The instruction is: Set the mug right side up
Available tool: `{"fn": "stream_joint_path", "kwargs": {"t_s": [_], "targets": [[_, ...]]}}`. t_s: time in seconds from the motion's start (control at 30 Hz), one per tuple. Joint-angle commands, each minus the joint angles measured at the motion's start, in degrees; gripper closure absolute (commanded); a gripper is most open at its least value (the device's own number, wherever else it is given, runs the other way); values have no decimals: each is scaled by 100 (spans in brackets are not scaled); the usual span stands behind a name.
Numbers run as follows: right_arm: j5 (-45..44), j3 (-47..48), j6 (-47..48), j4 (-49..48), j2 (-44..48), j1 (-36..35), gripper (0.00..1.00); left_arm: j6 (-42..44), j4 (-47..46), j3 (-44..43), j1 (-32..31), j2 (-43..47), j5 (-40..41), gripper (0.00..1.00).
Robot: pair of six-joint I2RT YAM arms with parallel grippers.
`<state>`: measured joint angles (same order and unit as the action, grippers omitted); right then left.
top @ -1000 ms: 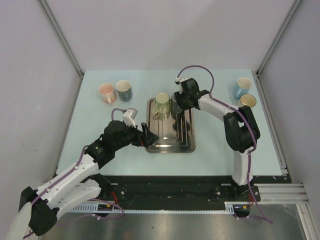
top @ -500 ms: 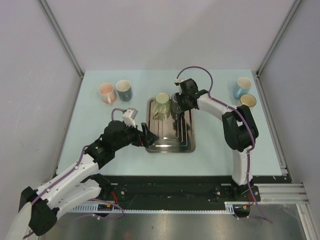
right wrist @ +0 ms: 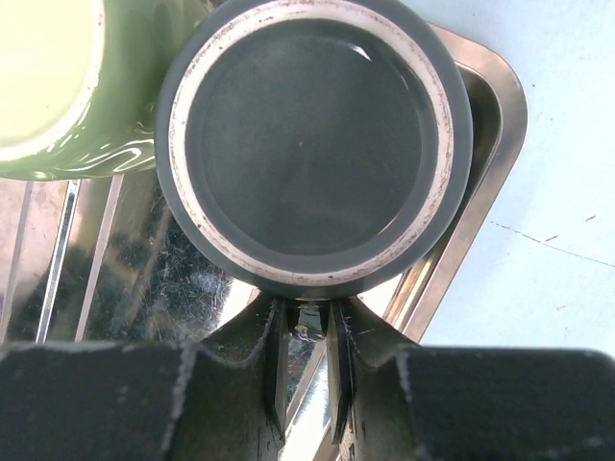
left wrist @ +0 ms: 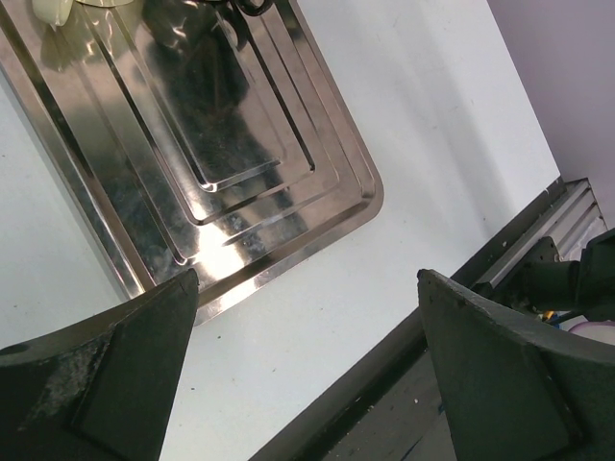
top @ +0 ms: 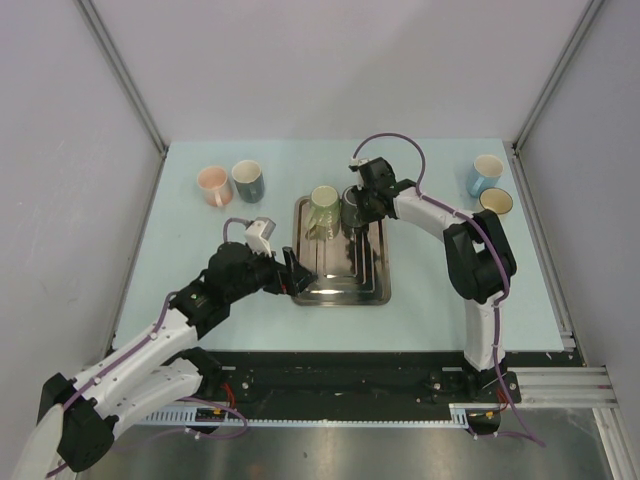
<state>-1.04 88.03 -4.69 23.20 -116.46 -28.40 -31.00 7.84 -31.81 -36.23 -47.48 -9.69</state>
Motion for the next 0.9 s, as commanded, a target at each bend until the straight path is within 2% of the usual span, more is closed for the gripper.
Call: {"fn": "stream_joint_path", "kwargs": {"t_s": [0.0,0.4,0.67,0.77,0.83,0.87], "targets": [[-247,74,-67,-97,238,-7,100,7,-195,43,28,143,-156,0],[-845,-180,-85,272,1046,-201,100,-20,-168,-9,28,354,-103,1],[-872,-515,-304,413,1732,-245,100,-230,-247,8,28,459,-164,1],[-373,-883,-689,169,2144,-105,100,-415,-405,113,28,495,-226,1],[451,-1146,-927,-60,2540,140,100,-625,-686,193,28,495,-348,1],[769,-1539,-1094,-488,2741,229,100,-704,-765,306,28,495,-410,1]]}}
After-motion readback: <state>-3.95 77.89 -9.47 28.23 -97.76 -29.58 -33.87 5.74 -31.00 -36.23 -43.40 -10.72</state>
